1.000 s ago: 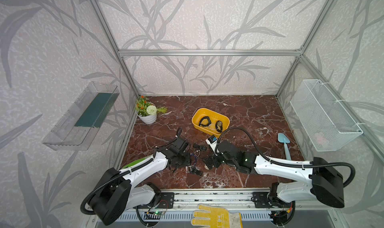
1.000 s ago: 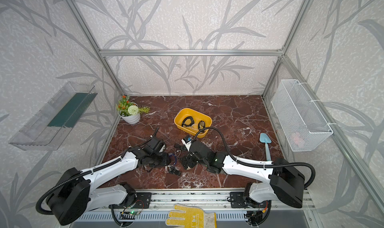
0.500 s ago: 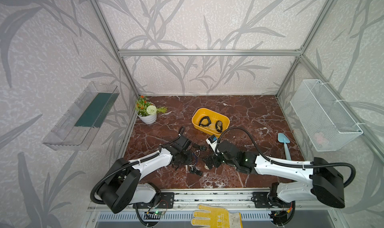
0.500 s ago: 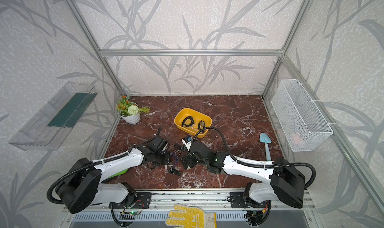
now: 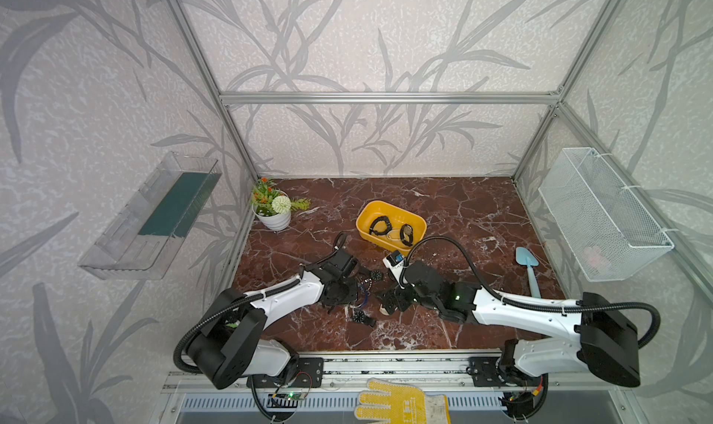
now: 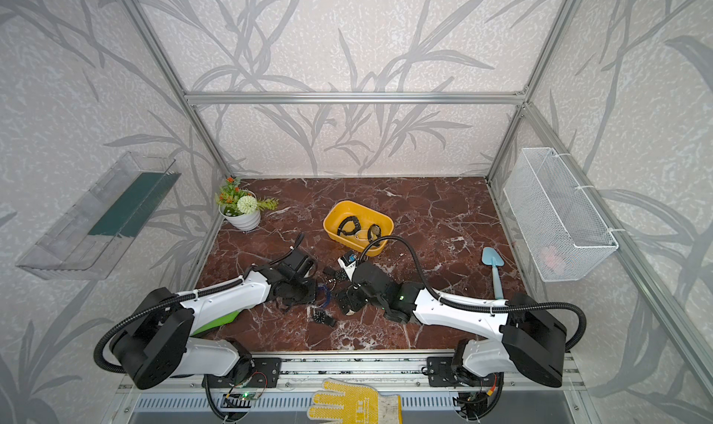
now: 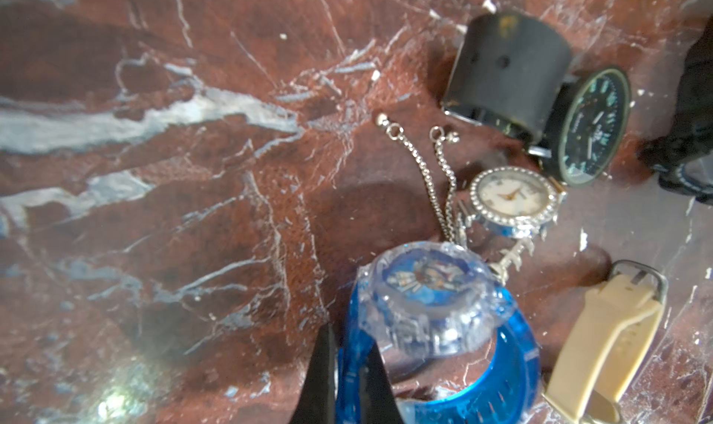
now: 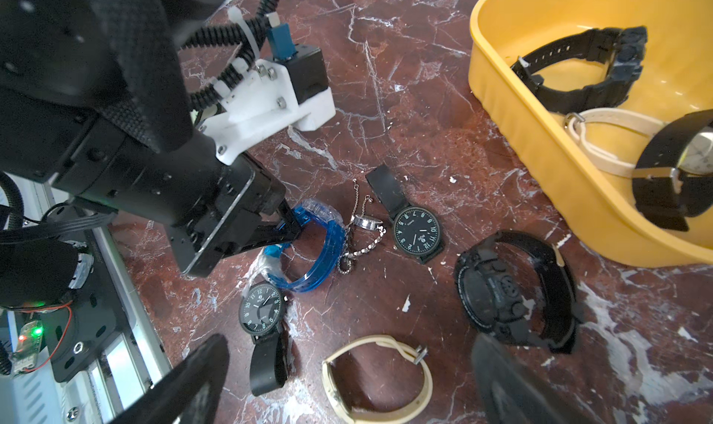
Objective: Put the watch into the storage box
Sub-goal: Pick up the watch at the center of the board, then place the watch in the storage box.
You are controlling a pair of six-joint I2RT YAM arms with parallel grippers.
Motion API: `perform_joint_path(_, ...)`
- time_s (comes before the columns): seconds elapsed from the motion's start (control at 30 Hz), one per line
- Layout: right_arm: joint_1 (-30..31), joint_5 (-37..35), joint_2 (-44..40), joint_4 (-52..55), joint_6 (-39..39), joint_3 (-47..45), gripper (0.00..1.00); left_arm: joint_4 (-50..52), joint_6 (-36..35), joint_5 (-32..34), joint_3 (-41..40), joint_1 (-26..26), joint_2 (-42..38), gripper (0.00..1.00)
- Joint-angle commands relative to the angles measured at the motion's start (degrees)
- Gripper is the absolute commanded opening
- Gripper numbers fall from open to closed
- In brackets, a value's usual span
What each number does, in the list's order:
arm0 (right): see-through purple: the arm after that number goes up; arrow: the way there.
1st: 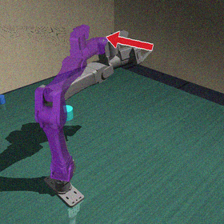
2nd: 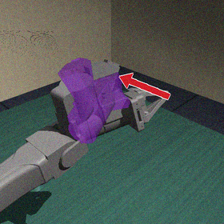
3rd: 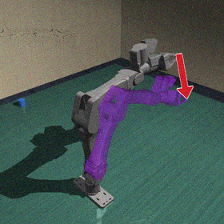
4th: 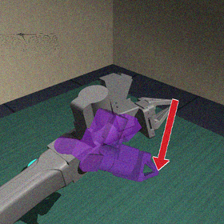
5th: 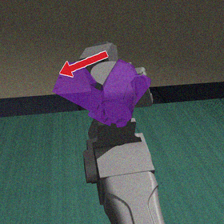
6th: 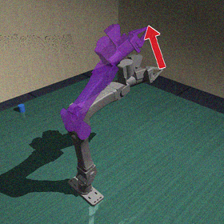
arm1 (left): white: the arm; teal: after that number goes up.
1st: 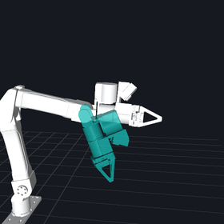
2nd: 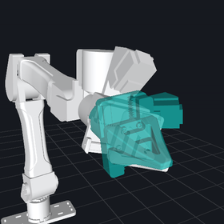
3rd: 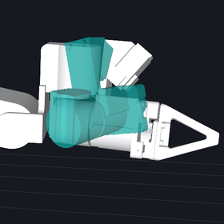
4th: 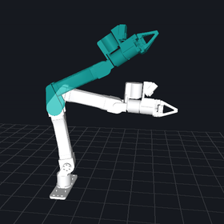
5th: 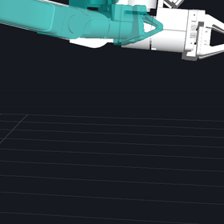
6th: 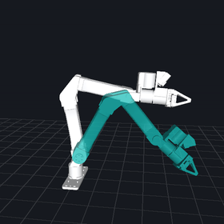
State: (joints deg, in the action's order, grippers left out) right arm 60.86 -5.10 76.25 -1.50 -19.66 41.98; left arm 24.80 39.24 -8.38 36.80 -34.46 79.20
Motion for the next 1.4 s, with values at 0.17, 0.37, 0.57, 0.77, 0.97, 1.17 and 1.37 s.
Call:
perform_joint_path(0.17,0.0,-0.9,-0.7,-1.1,0.2,-0.6,0.98,5.6,-0.1,3.7,2.7,0.1,-2.1,0.00)
perform_joint_path(0.37,0.0,-2.0,-1.6,-1.0,0.2,-1.3,0.98,9.8,-0.1,6.7,5.6,0.1,-7.5,0.00)
perform_joint_path(0.57,-0.1,-3.2,-3.5,0.3,0.6,-1.7,0.99,12.7,-2.1,10.0,10.6,0.7,-9.8,0.00)
perform_joint_path(0.77,-0.5,-4.3,-5.2,0.2,-1.0,-3.1,0.98,11.1,-5.7,10.4,17.9,1.4,-5.2,0.00)
perform_joint_path(0.97,-1.8,-6.5,-9.3,1.7,-2.9,-5.4,0.98,8.9,-10.1,9.6,26.1,1.5,2.0,0.00)
perform_joint_path(1.17,-6.6,-8.0,-14.0,3.6,-5.8,-8.0,0.98,9.5,-15.5,10.3,37.4,1.7,11.7,0.00)
perform_joint_path(1.37,-8.1,-9.3,-17.0,5.5,-6.5,-9.0,0.98,10.6,-18.5,8.3,50.1,1.7,23.4,0.00)
